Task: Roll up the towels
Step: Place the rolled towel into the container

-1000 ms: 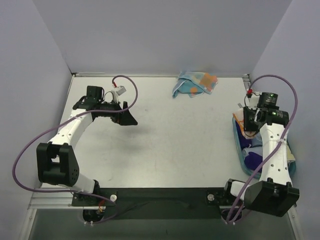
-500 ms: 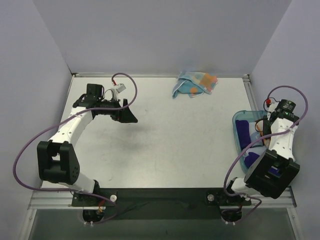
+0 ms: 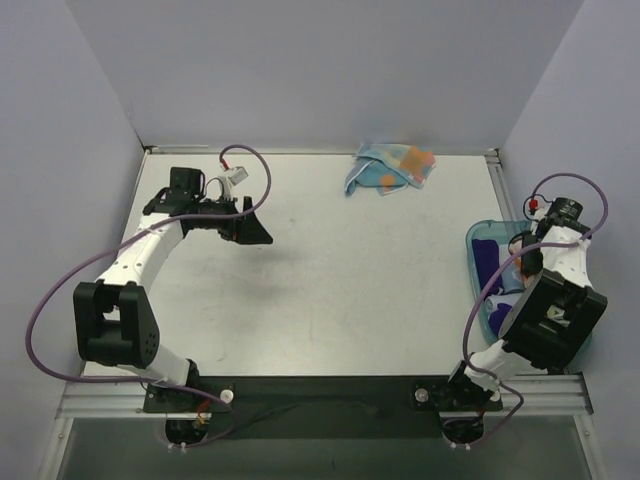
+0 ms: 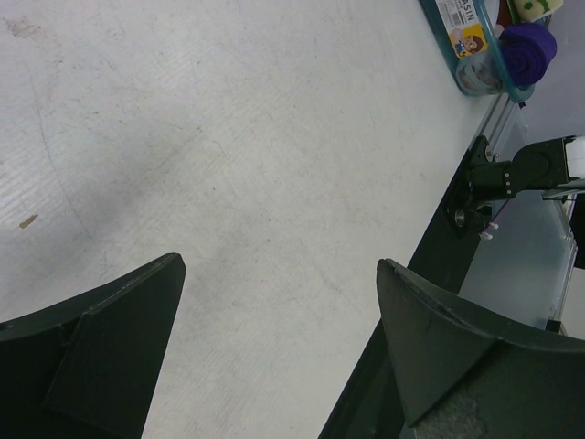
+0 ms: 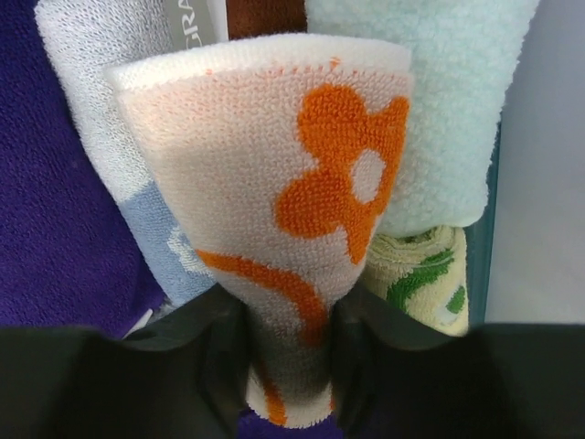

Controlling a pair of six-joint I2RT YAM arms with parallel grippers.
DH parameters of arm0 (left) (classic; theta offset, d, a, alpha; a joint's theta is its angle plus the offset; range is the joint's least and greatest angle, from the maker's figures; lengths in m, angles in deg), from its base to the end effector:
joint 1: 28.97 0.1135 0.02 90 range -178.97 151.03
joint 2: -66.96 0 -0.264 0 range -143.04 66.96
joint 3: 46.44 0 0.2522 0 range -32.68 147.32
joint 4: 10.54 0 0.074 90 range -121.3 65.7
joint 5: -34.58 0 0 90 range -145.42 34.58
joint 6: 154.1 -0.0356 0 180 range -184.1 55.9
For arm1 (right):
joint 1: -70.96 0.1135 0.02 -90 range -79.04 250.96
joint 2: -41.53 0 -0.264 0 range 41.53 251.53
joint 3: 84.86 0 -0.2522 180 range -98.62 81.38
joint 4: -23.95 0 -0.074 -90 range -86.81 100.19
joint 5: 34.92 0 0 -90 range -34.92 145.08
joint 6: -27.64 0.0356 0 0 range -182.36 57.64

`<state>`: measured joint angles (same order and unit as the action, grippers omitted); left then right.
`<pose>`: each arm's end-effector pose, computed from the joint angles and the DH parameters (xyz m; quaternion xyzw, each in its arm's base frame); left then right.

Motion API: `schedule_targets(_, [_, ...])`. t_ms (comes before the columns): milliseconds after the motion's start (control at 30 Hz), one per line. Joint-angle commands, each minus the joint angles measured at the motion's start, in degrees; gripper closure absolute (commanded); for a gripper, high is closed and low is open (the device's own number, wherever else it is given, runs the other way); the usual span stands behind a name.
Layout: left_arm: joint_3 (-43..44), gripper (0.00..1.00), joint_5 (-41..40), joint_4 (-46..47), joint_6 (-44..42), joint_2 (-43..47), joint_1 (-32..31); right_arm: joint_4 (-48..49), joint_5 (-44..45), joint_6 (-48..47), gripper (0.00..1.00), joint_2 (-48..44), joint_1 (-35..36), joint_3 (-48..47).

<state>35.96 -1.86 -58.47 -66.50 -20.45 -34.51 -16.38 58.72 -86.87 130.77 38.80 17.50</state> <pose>0.3124 -0.0591 0.2793 0.2015 0.8345 -0.4348 0.2719 0.2791 -0.1781 0.2405 0.0734 0.9420 -0.1811 0.2727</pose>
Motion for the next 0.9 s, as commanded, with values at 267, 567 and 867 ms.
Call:
schedule_targets(267, [2.11,0.03,1.28,-0.37,0.2,-0.74,1.5,-3.31,-0.91,3.07,0.36,-2.04,0.08,-2.13])
schedule_targets(567, [2.2,0.03,0.85,-0.37,0.28,0.05,2.02,-9.99,-5.92,4.91,0.18,-6.0,2.01,-5.55])
schedule_targets(867, [8.17,0.03,-8.97,-0.28,-1.3,1.46,2.2,-13.68,-12.33,8.95,0.15,-10.3,7.62,-9.95])
